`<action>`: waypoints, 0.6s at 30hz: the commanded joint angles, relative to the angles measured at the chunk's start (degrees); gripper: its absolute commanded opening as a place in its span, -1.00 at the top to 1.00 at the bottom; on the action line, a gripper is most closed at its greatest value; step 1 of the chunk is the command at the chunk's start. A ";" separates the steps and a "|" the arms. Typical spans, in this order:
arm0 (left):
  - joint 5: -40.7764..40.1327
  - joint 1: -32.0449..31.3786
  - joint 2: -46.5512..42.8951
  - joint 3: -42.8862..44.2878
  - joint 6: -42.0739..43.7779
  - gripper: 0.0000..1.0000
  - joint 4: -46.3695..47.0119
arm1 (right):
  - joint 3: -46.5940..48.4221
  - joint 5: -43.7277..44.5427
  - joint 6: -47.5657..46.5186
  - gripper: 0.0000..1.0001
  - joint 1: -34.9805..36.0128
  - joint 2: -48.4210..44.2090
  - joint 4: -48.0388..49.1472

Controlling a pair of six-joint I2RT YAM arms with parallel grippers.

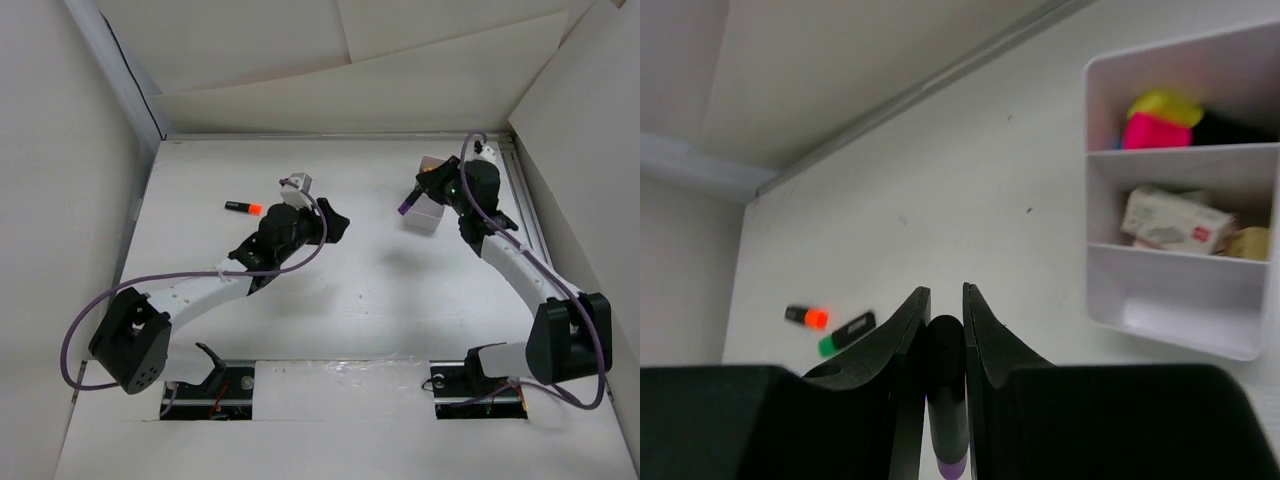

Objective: Sort the stationery into containers
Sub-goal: Place the stationery in the storage box.

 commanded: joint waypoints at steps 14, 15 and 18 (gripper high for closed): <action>-22.07 2.56 -0.30 -4.59 -7.64 -0.15 -9.04 | 7.78 47.85 -6.09 0.88 2.92 5.82 -8.57; -23.05 2.56 -0.29 -4.59 -8.34 -0.15 -9.73 | 8.31 48.98 -6.09 0.88 3.53 6.61 -8.58; -25.42 3.26 0.41 -4.59 -9.49 -0.12 -11.23 | 9.80 51.36 -5.56 0.88 4.76 9.25 -9.20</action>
